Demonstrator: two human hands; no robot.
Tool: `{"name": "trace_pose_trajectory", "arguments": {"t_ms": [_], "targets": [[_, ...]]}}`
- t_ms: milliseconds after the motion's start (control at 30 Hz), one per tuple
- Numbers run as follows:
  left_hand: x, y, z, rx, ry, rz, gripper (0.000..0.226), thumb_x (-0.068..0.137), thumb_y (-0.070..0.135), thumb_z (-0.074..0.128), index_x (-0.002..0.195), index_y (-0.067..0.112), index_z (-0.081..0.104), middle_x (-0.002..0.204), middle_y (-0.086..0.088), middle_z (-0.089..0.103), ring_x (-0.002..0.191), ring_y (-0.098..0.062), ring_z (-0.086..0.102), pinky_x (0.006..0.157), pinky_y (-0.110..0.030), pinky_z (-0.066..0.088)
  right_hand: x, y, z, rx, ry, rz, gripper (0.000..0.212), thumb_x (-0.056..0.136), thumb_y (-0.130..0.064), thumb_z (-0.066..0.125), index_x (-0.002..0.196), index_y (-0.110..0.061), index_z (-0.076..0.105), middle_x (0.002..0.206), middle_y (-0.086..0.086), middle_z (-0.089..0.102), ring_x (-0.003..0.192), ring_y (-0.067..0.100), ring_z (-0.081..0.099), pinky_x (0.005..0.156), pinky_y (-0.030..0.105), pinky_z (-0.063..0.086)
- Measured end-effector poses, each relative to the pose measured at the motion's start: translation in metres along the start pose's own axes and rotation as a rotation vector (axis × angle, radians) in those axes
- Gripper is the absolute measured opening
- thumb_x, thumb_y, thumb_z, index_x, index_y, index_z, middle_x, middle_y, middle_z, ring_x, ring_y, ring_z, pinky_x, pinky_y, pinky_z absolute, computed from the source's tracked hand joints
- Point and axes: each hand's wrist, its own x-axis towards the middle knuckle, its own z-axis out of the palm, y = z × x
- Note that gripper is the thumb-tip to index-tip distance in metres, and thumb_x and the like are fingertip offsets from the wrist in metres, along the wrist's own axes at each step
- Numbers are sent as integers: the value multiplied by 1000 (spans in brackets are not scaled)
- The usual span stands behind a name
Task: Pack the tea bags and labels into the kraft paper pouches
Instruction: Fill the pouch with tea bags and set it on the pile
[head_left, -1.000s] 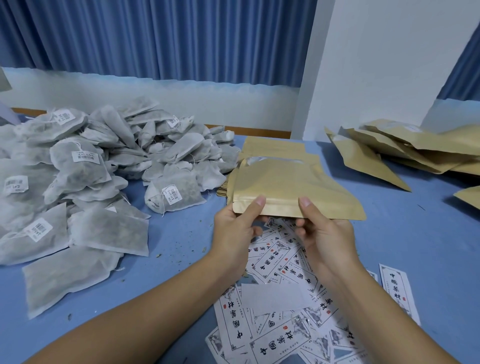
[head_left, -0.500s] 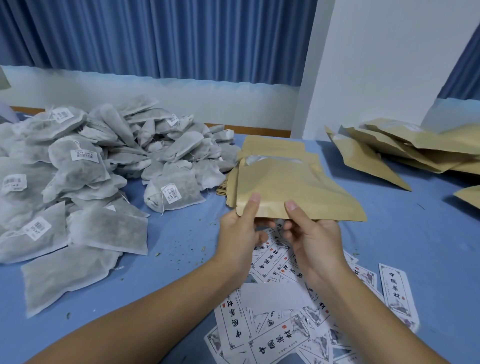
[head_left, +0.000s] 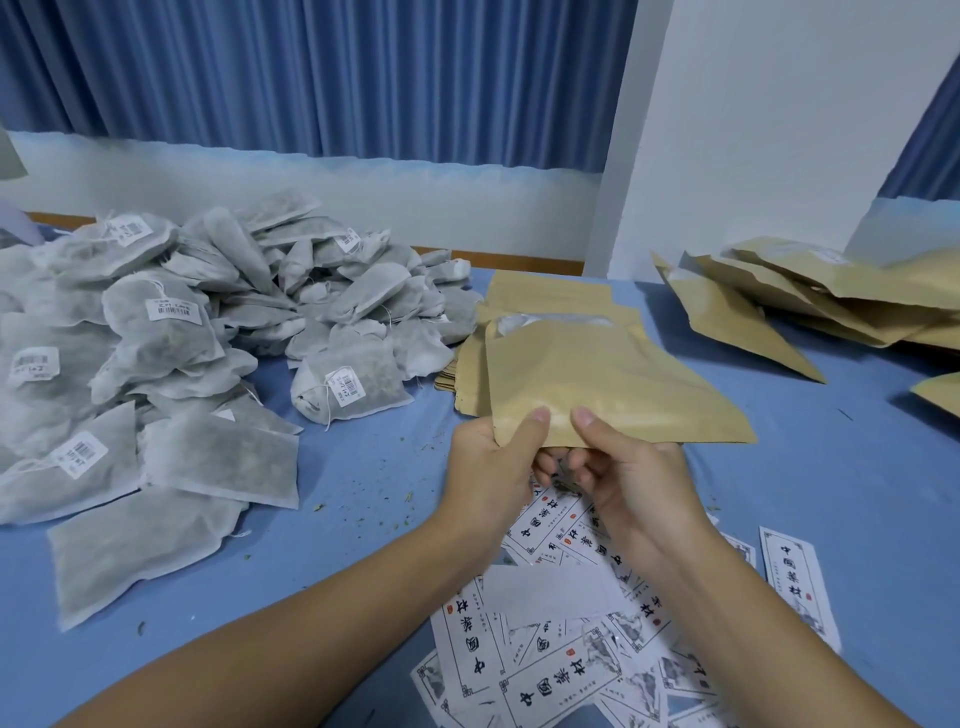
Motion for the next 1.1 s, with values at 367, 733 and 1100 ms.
{"name": "trace_pose_trajectory", "arguments": {"t_ms": [367,733,1100], "targets": [[11,-4,3,-439,-127,-217,41,93,-8,56,129,13,56,120,-14,70,107,-28,70,92,-44,56,16,-16,-25,248,214,12,28,99,11,43,117,-1,61,112,16,73,91,26,75,67,33,61],[39,14,51,-635,-307,-204,46,95,-13,45,133,11,55,126,-18,67,115,-34,66,91,-46,57,17,-54,-45,420,166,-214,35,99,12,43,118,-10,62,113,10,74,105,26,72,82,40,61],[186,14,178,795,-269,116,53,104,30,47,148,2,38,153,-18,42,138,-32,44,110,-37,36,172,-127,-114,-67,436,-145,10,100,-16,58,94,-9,55,76,5,50,64,15,48,58,21,45]]}}
